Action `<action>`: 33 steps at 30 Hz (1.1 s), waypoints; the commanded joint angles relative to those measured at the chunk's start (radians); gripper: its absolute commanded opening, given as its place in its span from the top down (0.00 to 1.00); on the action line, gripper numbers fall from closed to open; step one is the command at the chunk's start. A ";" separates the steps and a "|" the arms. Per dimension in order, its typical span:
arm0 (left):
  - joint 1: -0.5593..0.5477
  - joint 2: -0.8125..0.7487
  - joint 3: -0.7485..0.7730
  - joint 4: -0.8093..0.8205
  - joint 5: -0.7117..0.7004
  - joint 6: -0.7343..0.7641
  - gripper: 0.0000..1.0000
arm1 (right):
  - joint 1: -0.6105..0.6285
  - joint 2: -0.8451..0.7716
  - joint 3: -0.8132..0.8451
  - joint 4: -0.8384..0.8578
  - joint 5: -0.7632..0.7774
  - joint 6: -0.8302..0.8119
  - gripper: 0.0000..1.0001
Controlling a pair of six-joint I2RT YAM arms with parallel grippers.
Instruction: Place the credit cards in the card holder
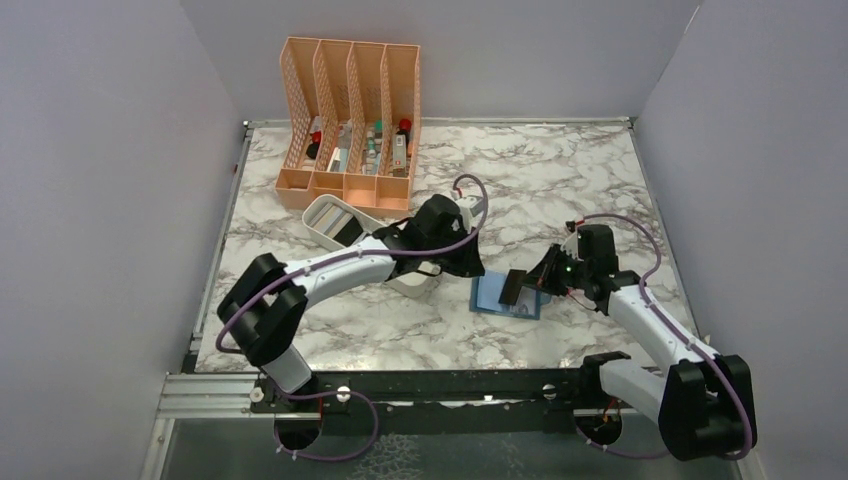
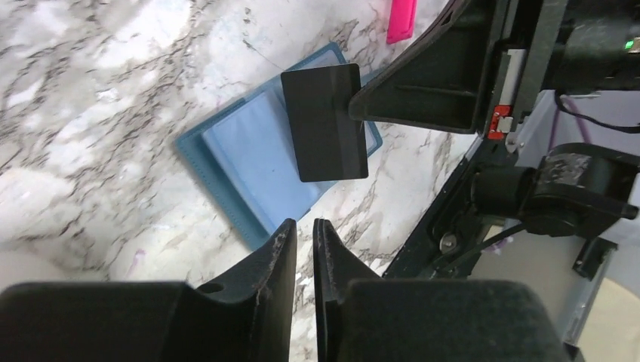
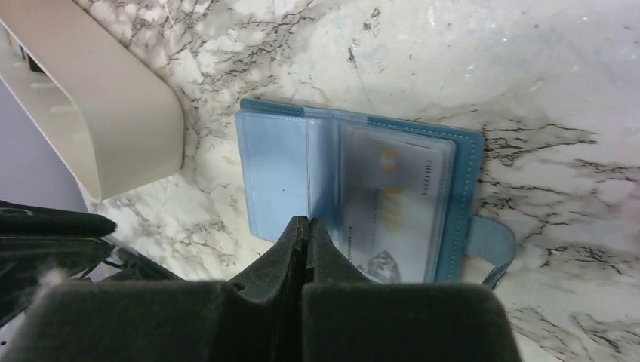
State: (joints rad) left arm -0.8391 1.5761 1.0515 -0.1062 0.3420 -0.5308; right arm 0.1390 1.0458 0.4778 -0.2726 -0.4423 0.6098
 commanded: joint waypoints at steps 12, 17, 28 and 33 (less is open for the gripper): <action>-0.095 0.335 0.157 -0.024 -0.100 0.068 0.91 | -0.005 -0.117 0.013 -0.043 0.161 -0.033 0.99; -0.098 0.331 0.122 -0.023 -0.147 0.069 0.91 | -0.004 -0.115 -0.070 0.078 0.042 0.017 0.99; -0.112 0.323 0.080 -0.031 -0.214 0.063 0.90 | -0.004 -0.069 -0.115 0.117 0.082 0.012 0.99; -0.118 0.321 0.083 -0.051 -0.243 0.077 0.89 | -0.004 -0.100 -0.110 0.098 0.141 -0.010 0.99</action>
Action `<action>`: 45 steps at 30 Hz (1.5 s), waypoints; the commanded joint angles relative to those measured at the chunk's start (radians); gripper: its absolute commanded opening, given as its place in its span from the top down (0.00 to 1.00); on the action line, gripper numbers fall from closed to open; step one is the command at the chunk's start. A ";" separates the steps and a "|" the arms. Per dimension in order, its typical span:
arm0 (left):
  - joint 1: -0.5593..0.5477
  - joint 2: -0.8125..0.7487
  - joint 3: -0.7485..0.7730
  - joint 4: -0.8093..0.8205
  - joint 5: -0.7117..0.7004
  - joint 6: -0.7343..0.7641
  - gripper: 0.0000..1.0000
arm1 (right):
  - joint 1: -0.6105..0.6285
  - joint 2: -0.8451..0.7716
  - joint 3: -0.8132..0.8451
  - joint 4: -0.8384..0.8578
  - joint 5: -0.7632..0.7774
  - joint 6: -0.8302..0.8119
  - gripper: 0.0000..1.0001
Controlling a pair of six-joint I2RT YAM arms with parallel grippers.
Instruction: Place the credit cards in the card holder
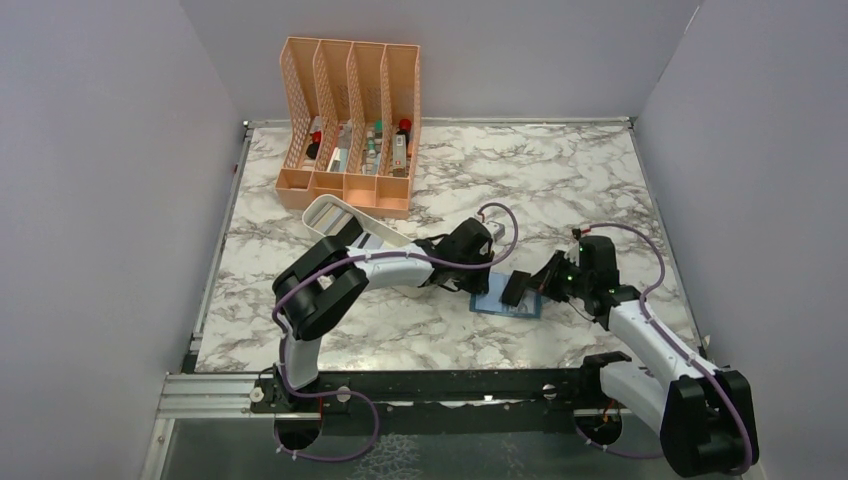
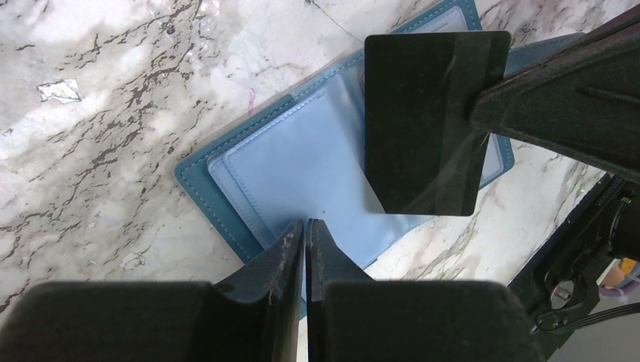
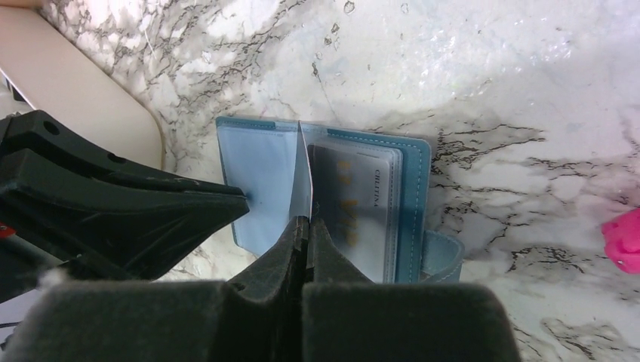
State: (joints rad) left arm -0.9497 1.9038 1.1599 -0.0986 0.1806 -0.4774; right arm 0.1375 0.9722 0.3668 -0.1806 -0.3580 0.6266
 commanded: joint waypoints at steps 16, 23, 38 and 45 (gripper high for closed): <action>-0.015 -0.022 -0.033 -0.067 -0.144 0.016 0.77 | -0.003 0.049 -0.027 -0.003 -0.081 0.015 0.99; -0.017 -0.035 -0.026 -0.082 -0.166 0.020 0.75 | -0.003 0.087 -0.041 0.029 -0.104 0.013 0.99; -0.018 -0.029 0.004 -0.122 -0.181 0.025 0.61 | -0.003 0.106 -0.071 0.130 -0.113 -0.018 0.99; -0.017 -0.009 0.006 -0.093 -0.116 0.017 0.60 | -0.003 0.155 -0.071 0.174 -0.149 -0.018 0.99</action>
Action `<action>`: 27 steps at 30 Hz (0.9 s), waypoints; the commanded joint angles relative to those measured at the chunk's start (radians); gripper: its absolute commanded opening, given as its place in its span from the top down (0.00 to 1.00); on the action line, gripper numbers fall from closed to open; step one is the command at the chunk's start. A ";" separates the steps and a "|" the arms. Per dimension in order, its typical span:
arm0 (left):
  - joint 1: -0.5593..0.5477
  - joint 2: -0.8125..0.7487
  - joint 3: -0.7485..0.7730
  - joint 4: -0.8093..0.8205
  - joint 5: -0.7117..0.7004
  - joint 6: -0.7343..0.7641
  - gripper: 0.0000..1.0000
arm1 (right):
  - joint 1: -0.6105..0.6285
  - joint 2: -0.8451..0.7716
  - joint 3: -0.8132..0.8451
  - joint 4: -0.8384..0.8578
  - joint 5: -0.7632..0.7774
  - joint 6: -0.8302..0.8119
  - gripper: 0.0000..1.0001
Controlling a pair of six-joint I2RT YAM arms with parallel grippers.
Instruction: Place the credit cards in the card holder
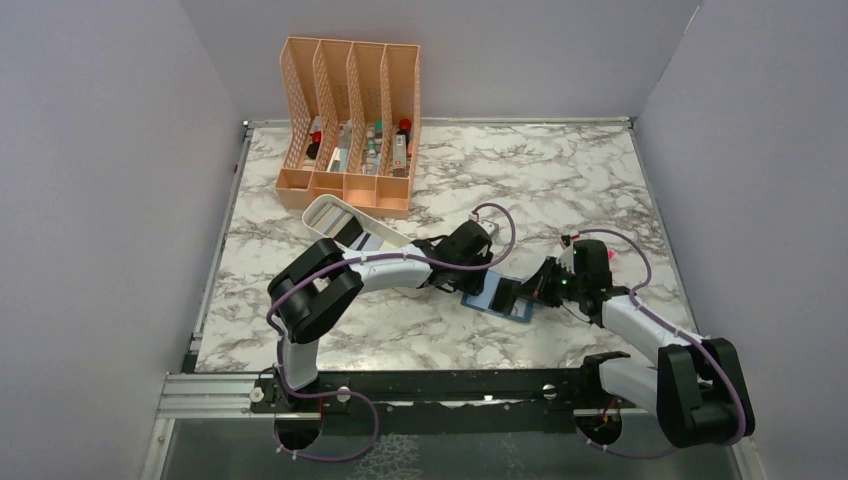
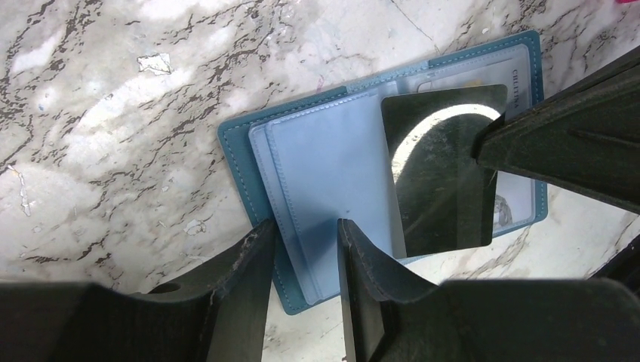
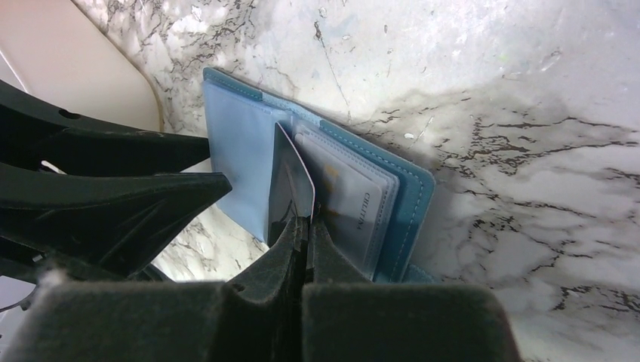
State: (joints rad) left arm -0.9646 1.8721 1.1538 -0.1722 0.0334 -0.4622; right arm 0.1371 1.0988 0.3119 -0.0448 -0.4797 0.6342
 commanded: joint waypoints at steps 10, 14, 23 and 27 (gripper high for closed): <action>-0.002 0.022 0.005 0.012 0.097 -0.010 0.60 | -0.002 0.057 0.002 0.063 -0.043 -0.020 0.98; -0.002 0.025 -0.003 0.038 0.135 -0.020 0.60 | -0.003 0.110 0.021 0.062 -0.064 -0.018 0.96; -0.004 0.029 -0.026 0.088 0.190 -0.059 0.60 | -0.002 0.182 0.046 0.102 -0.084 0.011 0.92; -0.010 0.022 -0.035 0.120 0.213 -0.087 0.61 | -0.002 0.225 0.077 0.098 -0.086 0.009 0.91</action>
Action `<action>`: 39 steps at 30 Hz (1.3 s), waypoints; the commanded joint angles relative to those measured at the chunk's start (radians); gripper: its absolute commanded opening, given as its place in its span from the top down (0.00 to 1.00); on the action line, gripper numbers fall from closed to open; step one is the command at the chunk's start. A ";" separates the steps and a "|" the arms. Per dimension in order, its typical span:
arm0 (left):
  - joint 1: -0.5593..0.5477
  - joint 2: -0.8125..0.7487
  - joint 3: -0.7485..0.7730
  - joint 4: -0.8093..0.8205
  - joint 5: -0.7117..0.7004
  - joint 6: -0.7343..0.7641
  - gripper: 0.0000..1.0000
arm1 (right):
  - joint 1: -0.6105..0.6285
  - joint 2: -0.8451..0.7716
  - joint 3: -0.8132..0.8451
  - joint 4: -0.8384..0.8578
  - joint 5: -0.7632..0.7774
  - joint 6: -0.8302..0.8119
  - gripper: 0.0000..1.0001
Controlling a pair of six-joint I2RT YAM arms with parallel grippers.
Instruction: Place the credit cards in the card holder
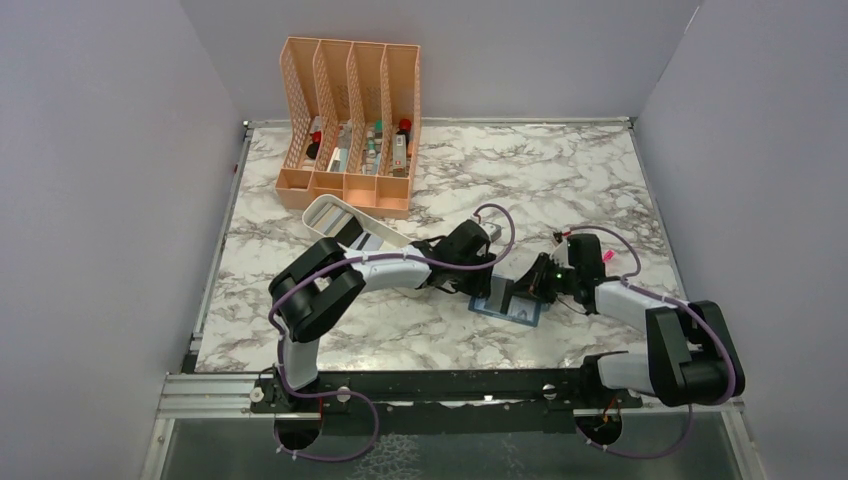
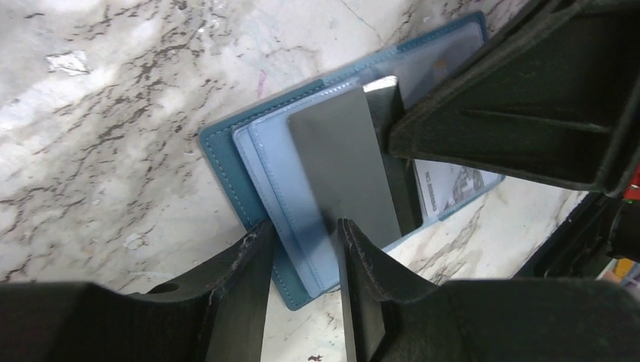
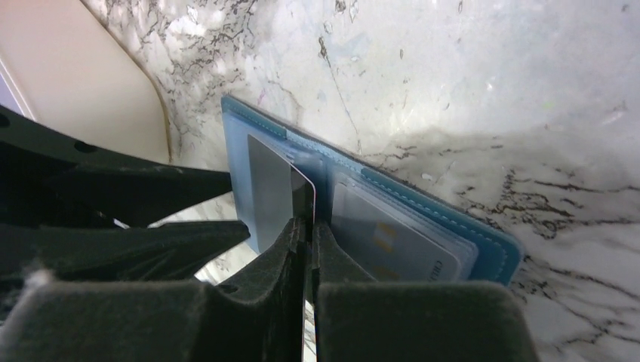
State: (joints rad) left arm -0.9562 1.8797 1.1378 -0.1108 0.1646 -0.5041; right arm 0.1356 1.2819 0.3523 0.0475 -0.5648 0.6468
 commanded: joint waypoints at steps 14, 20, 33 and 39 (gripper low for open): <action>-0.033 -0.031 -0.056 0.111 0.055 -0.096 0.61 | -0.001 -0.068 0.145 -0.282 0.176 -0.109 0.68; -0.033 -0.051 -0.060 0.123 0.040 -0.085 0.61 | -0.001 -0.071 0.123 -0.228 0.074 -0.110 0.66; -0.033 -0.020 -0.031 0.114 0.049 -0.070 0.61 | 0.011 0.002 0.046 -0.061 -0.050 -0.036 0.70; -0.032 -0.039 -0.038 0.110 0.029 -0.065 0.61 | 0.023 0.011 0.020 -0.011 -0.093 0.002 0.75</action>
State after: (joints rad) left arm -0.9840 1.8687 1.0863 -0.0181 0.2146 -0.5823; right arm 0.1452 1.2816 0.3950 -0.0345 -0.5831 0.6109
